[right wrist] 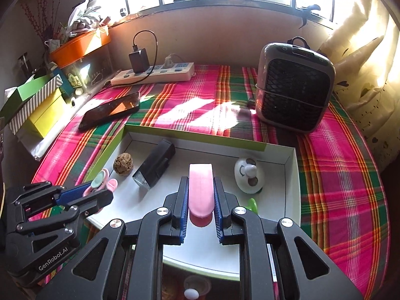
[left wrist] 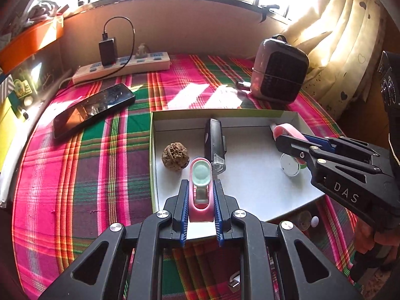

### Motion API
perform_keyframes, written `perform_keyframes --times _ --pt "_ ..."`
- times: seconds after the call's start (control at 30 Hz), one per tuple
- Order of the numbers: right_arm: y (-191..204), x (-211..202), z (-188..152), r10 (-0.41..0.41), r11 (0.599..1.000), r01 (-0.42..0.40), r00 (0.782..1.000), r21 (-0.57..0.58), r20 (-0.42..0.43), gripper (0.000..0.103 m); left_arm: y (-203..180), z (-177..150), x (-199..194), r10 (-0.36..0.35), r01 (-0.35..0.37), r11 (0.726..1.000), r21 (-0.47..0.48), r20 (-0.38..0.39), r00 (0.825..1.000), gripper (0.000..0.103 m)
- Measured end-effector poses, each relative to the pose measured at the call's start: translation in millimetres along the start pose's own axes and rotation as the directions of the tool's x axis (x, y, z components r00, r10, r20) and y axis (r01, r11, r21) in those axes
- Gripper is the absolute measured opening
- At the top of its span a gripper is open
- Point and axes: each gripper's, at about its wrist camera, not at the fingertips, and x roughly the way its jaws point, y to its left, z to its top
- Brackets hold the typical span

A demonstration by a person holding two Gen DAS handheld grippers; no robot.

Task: Organize objects
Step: 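Carry both pink clips with both tools over into the tray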

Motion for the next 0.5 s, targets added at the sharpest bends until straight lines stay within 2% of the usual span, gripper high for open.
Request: perform_keyframes --times 0.5 --pt "0.1 44.4 17.3 0.013 1.0 -0.012 0.997 0.014 -0.078 0.019 -0.7 1.7 24.7 0.028 -0.028 1.0 0.014 -0.03 0.999 0.016"
